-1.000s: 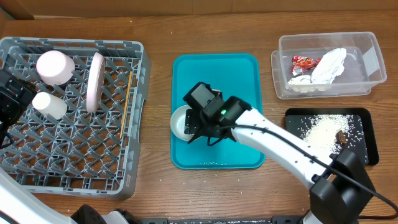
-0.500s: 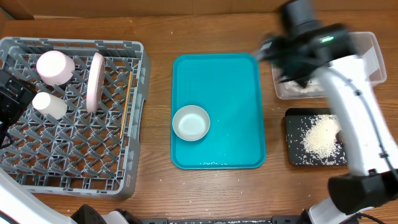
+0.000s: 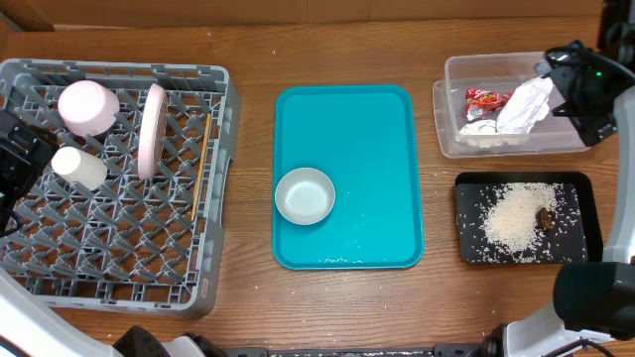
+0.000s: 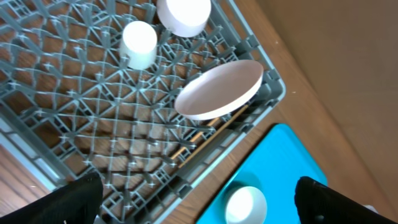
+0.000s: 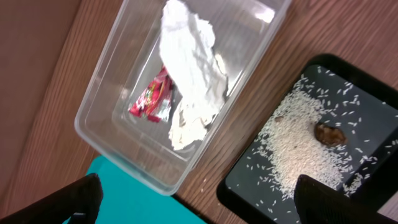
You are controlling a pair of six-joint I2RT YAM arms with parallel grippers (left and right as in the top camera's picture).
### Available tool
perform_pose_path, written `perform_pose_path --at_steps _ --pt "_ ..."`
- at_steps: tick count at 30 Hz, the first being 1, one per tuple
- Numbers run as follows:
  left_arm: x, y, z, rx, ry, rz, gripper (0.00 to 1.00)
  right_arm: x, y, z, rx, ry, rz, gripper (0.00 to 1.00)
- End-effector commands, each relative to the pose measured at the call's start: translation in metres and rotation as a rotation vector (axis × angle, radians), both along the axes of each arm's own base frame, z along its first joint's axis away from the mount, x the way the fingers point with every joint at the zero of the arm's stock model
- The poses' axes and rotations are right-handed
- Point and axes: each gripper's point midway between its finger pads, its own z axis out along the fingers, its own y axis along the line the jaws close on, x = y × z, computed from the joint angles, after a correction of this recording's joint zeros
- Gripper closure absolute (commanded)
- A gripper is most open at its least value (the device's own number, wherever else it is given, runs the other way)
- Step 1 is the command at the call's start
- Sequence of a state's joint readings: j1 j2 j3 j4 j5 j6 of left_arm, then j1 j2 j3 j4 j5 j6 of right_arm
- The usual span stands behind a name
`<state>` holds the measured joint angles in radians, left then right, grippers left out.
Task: Sort waste into correct bins and load items into the dishwasher
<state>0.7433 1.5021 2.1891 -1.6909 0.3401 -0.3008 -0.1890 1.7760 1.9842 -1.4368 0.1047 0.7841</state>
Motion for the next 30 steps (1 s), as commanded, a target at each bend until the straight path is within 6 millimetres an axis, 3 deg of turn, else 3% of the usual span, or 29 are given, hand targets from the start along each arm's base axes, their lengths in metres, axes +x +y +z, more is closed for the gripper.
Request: perform_pose_path --at_steps 1,6,9,12,18,24,27,29,30 --pt "0.012 -0.019 0.007 -0.127 -0.081 -0.032 0.00 -0.001 -0.010 0.009 -0.015 -0.026 -0.018 0.00" --pt "0.033 -0.089 0.049 -0.208 -0.364 -0.503 0.00 -0.001 -0.010 0.009 -0.015 -0.026 -0.020 0.00" --pt "0.037 -0.128 0.052 -0.197 -0.375 -0.675 0.00 -0.001 -0.010 0.009 -0.015 -0.026 -0.020 0.00" --pt "0.038 -0.171 0.034 -0.165 -0.271 -0.816 0.00 -0.001 -0.010 0.009 -0.015 -0.026 -0.020 0.00" --pt "0.029 -0.252 -0.027 -0.133 0.046 -0.984 0.00 -0.001 -0.010 0.009 -0.015 -0.026 -0.020 0.00" --pt "0.019 -0.321 -0.063 -0.127 0.163 -1.209 0.00 -0.001 -0.010 0.009 -0.015 -0.026 -0.020 0.00" --pt "0.033 -0.344 -0.080 -0.064 0.170 -1.264 0.00 -0.001 -0.010 0.009 -0.015 -0.026 -0.020 0.00" --pt "0.039 -0.351 -0.101 0.003 0.229 -1.276 0.10 -0.001 -0.010 0.009 -0.015 -0.026 -0.020 0.00" --pt "0.040 -0.355 -0.116 0.037 0.276 -1.286 0.07 -0.001 -0.010 0.009 -0.015 -0.026 -0.020 0.00"
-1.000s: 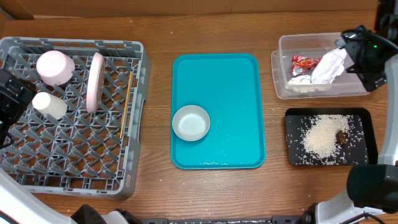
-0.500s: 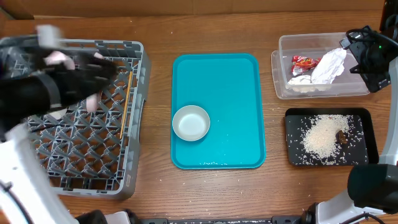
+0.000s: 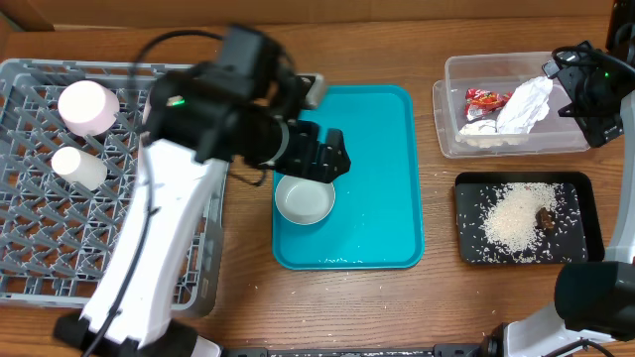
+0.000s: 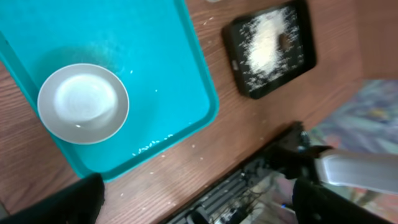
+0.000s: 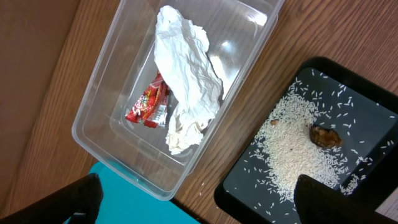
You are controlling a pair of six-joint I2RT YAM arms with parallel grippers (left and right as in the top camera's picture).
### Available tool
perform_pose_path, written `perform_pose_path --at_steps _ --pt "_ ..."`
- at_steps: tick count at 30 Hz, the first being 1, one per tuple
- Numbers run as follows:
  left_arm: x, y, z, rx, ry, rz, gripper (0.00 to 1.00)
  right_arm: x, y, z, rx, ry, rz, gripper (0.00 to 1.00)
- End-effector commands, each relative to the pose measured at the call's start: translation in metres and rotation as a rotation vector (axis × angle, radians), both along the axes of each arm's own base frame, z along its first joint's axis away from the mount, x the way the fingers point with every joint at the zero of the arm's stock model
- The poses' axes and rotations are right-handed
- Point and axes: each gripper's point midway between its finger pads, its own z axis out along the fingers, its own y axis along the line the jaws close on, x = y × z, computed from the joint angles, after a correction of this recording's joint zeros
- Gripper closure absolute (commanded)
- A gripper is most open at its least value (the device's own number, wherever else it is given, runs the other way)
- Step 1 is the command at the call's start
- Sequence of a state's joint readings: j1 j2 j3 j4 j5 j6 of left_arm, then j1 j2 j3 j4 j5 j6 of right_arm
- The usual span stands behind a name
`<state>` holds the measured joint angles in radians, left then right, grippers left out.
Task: Sort waste into correct bins and load items into the dishwasher
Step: 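Reach the left gripper to the white bowl and grasp its rim, then lift the bowl and carry it to the rack's front-left area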
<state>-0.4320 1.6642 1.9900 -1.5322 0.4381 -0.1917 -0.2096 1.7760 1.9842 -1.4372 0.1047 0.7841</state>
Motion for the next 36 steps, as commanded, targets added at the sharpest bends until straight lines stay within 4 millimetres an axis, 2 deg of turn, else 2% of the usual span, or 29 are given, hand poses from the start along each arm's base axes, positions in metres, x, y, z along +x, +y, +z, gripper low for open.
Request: perform_pose_path --at_steps 1,6,7,9,10,14,19,23,28,30,32,36 --pt "0.008 -0.002 -0.046 0.189 0.037 -0.007 0.00 0.001 -0.002 0.009 -0.015 -0.027 0.001 0.00" --pt "0.010 -0.020 -0.113 0.360 0.154 -0.081 0.00 0.001 -0.002 0.009 -0.015 -0.026 0.001 0.00" --pt "0.010 -0.023 -0.129 0.393 0.181 -0.088 0.07 0.001 -0.002 0.009 -0.015 -0.026 0.001 0.00" --pt "0.014 -0.021 -0.154 0.475 0.223 -0.050 0.37 0.001 -0.002 0.009 -0.015 -0.027 0.001 0.00" --pt "0.016 -0.018 -0.166 0.520 0.244 -0.013 0.43 0.001 -0.002 0.009 -0.015 -0.026 0.001 0.00" --pt "0.023 -0.010 -0.208 0.636 0.304 0.051 0.54 0.001 -0.002 0.009 -0.015 -0.027 0.000 0.00" --pt "0.027 -0.012 -0.246 0.684 0.372 0.110 0.59 0.001 -0.002 0.009 -0.015 -0.027 0.001 0.00" --pt "0.028 -0.023 -0.263 0.642 0.394 0.105 0.59 0.001 -0.002 0.009 -0.015 -0.027 0.001 0.00" --pt "0.033 -0.032 -0.274 0.611 0.370 0.104 0.63 0.001 -0.002 0.009 -0.015 -0.027 0.001 0.00" --pt "0.037 -0.035 -0.276 0.598 0.354 0.105 0.76 0.001 -0.002 0.009 -0.015 -0.027 0.001 0.00" --pt "0.040 -0.037 -0.277 0.588 0.341 0.107 0.96 0.001 -0.002 0.009 -0.015 -0.027 0.001 0.00" --pt "0.046 -0.038 -0.271 0.571 0.335 0.118 0.96 0.001 -0.002 0.009 -0.015 -0.026 0.001 0.00"
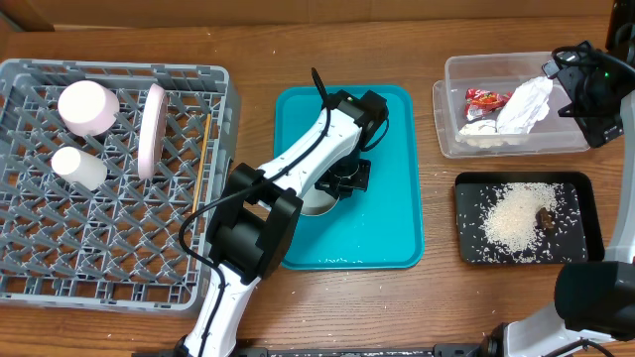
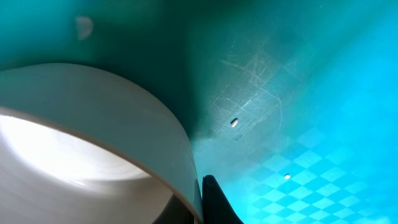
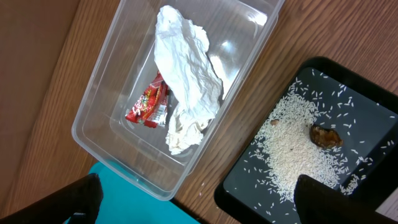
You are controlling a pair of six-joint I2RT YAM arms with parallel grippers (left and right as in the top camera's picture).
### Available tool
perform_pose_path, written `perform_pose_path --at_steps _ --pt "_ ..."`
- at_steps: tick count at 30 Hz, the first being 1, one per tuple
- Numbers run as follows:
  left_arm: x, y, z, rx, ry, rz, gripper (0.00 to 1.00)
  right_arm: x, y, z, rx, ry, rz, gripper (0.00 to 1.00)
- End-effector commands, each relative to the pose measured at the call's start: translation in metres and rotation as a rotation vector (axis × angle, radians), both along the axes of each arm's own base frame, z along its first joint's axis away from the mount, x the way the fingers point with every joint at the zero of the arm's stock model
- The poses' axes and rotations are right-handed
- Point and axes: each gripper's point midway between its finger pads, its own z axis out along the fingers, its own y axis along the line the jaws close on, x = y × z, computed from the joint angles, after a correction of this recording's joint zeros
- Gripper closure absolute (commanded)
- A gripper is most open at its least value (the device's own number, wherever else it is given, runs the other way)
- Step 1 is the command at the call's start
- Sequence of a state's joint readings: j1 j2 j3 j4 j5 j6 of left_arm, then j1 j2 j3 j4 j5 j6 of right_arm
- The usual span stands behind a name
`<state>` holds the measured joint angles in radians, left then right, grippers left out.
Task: Sort waste into correct bins and load items into the dishwasher
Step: 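Lift the bowl and carry it to the rack's front-left area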
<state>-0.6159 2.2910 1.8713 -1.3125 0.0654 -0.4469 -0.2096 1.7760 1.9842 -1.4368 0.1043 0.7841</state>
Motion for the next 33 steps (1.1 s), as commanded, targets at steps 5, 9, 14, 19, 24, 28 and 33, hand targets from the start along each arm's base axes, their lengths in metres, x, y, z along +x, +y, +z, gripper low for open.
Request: perform_pose_path --at_steps 5,9,14,19,24,28,33 --pt "0.012 -0.007 0.050 -0.072 -0.003 0.040 0.96 0.001 -0.002 0.009 -0.015 -0.026 0.001 0.00" --pt "0.023 -0.007 0.121 -0.134 -0.100 0.039 0.96 0.001 -0.002 0.009 -0.015 -0.026 0.001 0.00" --pt "0.030 0.010 0.217 -0.236 -0.319 0.025 0.96 0.001 -0.002 0.009 -0.015 -0.026 0.001 0.00" --pt "0.021 0.057 0.295 -0.318 -0.512 0.083 0.96 0.001 -0.002 0.009 -0.015 -0.026 0.001 0.00" --pt "0.007 0.142 0.361 -0.321 -0.727 0.235 0.96 0.001 -0.002 0.009 -0.015 -0.026 0.001 0.00" --pt "-0.002 0.228 0.387 -0.279 -0.840 0.465 0.96 0.001 -0.002 0.009 -0.015 -0.026 0.001 0.00" --pt "-0.007 0.301 0.391 -0.393 -0.862 0.646 0.96 0.001 -0.002 0.009 -0.015 -0.026 0.001 0.00"
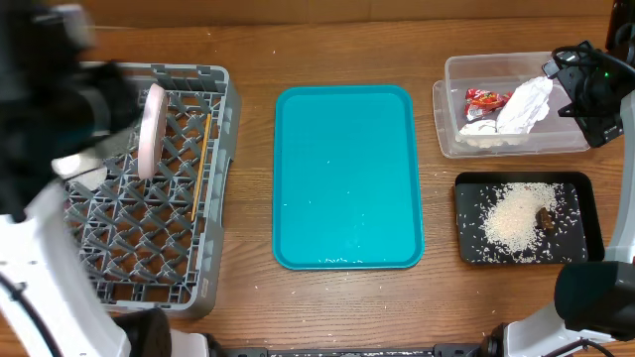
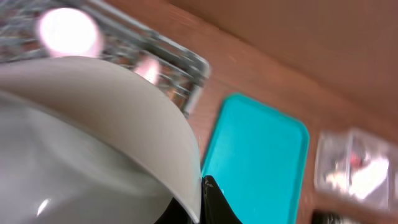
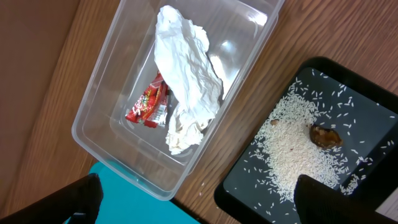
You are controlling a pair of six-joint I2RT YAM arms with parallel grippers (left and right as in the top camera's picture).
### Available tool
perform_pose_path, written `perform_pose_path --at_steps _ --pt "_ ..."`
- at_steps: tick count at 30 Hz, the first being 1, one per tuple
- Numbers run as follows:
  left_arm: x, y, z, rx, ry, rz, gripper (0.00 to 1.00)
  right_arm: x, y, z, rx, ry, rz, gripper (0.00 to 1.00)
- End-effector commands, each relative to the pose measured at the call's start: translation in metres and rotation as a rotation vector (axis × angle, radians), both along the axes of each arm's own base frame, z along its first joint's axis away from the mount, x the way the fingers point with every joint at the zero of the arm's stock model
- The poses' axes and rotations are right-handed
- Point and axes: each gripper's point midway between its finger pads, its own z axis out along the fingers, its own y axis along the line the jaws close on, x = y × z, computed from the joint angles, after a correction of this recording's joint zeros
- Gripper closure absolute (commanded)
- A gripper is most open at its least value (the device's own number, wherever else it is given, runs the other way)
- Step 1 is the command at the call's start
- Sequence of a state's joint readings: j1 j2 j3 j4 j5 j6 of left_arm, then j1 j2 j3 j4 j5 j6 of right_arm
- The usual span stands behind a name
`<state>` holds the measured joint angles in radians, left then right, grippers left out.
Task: Sort waste into correct bins and load items into the dishwasher
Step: 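Lift the bowl and carry it to the rack's front-left area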
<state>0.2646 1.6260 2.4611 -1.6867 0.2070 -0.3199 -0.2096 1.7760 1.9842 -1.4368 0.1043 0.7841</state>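
A white bowl (image 2: pixel 93 137) fills the left wrist view, with my left gripper (image 2: pixel 202 199) shut on its rim; one dark finger (image 2: pixel 214 205) shows beside the rim. In the overhead view the left arm (image 1: pixel 60 79) is a blur above the far left of the grey dish rack (image 1: pixel 119 238), and the bowl itself cannot be made out there. The teal tray (image 1: pixel 347 178) holds only a few grains. My right gripper (image 3: pixel 205 202) hangs open above the clear waste bin (image 3: pixel 174 93).
The rack holds an upright pink plate (image 1: pixel 152 129) and a white cup (image 1: pixel 77 167); a pink cup (image 2: pixel 67 28) shows in the left wrist view. The clear bin contains crumpled paper (image 1: pixel 524 102) and a red wrapper (image 1: pixel 486 98). A black tray (image 1: pixel 526 218) carries rice.
My left gripper was down on the teal tray at the bowl's rim. Now it holds the bowl high over the rack's left side, and the tray has no bowl. The right arm is unchanged.
At first my left gripper hung open over the rack, the bowl on the teal tray. Then the arm was above the tray, then at the bowl's rim. Now the bowl is held above the rack. The right gripper stayed open over the clear bin.
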Motion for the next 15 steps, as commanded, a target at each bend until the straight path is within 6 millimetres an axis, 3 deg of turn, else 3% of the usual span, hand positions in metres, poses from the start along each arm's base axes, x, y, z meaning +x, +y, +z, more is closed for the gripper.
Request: perform_pose_path --at_steps 1,6,12,15 --pt "0.002 0.023 -0.003 -0.149 -0.034 -0.035 0.96 0.001 -0.002 0.009 -0.015 -0.026 0.001 0.00" --pt "0.002 0.077 -0.027 -0.339 -0.078 -0.038 0.96 0.001 -0.002 0.009 -0.015 -0.026 0.001 0.00" --pt "0.012 0.116 -0.045 -0.579 -0.309 -0.187 0.96 0.001 -0.002 0.009 -0.015 -0.026 0.001 0.00" --pt "0.011 0.144 -0.074 -0.714 -0.338 -0.130 0.96 0.001 -0.002 0.009 -0.015 -0.026 0.001 0.00"
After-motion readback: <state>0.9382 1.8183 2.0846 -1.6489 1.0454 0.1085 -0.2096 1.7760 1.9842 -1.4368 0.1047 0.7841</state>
